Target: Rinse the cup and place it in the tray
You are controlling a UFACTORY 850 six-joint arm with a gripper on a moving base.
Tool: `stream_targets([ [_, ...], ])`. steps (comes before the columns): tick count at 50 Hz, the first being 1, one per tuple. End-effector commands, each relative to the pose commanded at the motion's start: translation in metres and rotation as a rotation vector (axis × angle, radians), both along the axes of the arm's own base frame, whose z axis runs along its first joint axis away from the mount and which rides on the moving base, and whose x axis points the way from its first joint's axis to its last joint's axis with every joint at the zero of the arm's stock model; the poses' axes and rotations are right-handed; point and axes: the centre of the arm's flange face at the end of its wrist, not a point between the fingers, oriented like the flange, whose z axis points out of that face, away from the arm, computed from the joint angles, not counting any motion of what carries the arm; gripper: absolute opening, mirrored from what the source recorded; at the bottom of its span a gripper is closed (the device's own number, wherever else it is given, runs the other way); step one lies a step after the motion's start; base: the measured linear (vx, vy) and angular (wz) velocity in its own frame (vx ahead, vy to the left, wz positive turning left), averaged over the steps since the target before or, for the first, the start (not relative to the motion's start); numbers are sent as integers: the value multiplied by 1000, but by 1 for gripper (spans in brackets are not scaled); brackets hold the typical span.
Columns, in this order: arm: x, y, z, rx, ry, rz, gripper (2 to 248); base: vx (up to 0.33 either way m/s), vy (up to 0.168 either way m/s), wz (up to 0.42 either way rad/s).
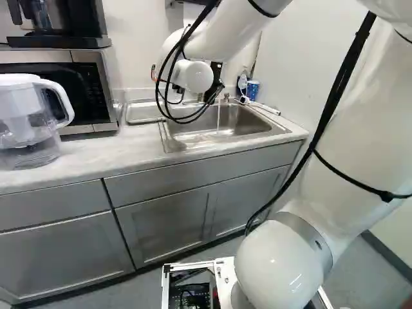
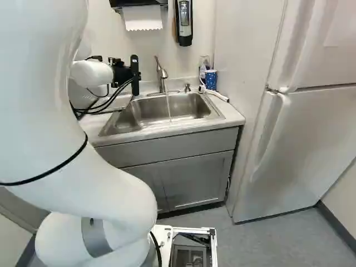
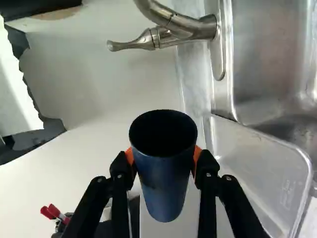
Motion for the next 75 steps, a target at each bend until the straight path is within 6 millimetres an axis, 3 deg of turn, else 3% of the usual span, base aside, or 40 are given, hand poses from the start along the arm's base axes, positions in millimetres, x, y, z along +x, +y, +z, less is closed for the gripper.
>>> stream_targets([
  [75,0,0,0,-763,-151,128,125,0,0,0],
])
